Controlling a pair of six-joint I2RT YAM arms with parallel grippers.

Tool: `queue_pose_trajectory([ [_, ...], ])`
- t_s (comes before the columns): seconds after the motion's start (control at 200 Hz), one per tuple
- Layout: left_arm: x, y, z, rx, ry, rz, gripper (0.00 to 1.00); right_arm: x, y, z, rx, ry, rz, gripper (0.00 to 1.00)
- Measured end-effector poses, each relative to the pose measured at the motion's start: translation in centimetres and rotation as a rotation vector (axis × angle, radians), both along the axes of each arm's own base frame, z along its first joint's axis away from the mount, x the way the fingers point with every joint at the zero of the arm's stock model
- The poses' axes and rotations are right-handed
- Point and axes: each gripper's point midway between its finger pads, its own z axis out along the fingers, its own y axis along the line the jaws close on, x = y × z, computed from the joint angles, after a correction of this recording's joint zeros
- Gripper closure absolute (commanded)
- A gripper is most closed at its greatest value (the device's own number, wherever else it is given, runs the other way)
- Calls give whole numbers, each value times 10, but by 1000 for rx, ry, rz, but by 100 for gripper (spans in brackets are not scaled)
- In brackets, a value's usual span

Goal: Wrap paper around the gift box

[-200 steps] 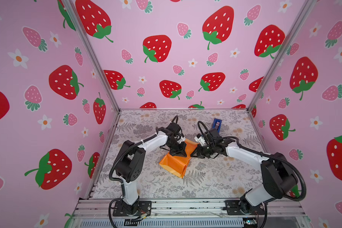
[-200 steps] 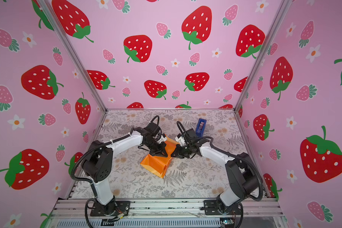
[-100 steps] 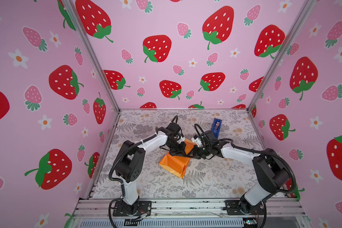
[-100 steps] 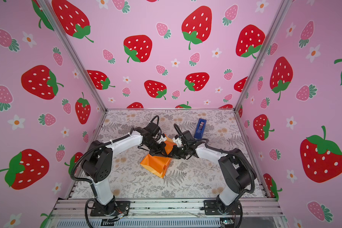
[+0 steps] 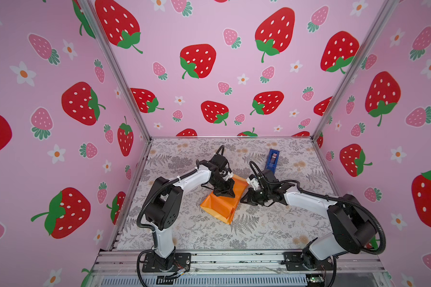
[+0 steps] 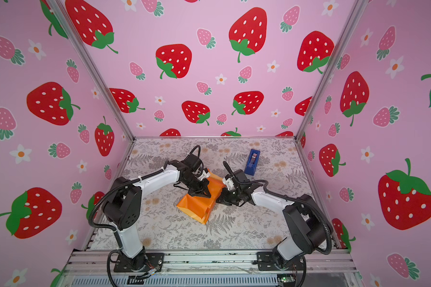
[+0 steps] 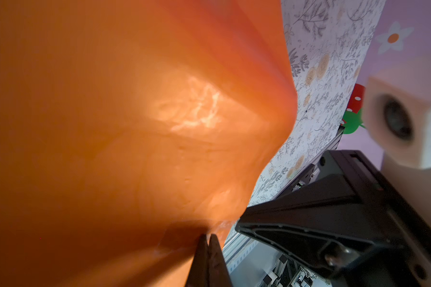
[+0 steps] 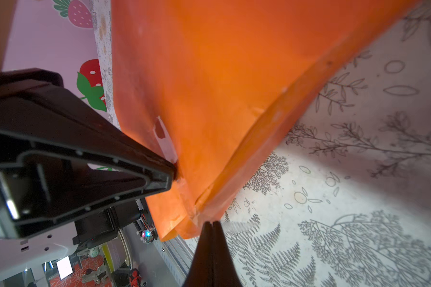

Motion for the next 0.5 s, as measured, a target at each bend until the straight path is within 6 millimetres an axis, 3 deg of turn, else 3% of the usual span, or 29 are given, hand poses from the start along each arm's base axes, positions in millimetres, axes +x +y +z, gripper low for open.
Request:
queue_pose_trajectory([
  [0.32,0,0,0,0,0,0,100,8,10,10,64,-25,-14,100],
  [0.5,0,0,0,0,0,0,100,7,11,3,67,-15,-14,100],
])
